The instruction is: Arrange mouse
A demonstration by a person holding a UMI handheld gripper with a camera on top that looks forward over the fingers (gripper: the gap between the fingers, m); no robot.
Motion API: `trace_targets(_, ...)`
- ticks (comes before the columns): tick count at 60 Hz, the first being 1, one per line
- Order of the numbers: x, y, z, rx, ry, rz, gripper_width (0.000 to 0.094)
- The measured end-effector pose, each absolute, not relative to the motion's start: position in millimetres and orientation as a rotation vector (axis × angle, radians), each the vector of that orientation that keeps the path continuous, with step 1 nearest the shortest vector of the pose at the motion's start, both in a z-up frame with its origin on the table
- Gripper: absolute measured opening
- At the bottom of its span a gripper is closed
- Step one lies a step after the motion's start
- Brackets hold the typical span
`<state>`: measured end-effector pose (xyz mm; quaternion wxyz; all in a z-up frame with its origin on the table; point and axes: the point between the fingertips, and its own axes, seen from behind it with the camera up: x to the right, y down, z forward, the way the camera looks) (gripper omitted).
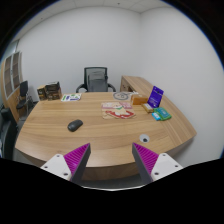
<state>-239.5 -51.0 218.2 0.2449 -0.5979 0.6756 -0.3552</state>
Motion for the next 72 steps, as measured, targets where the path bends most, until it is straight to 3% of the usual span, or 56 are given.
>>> trace_targets(16, -228.9, -39.2, 194.1, -1.639, 1.852, -0.964, 0.0867)
trace_targets(55, -172.4, 104.7, 118.6, -1.752, 1.743, -0.758, 0.0867)
trace_targets(72, -127.4, 131.9, 83.6, -1.778, 1.739, -0.744, 0.0869)
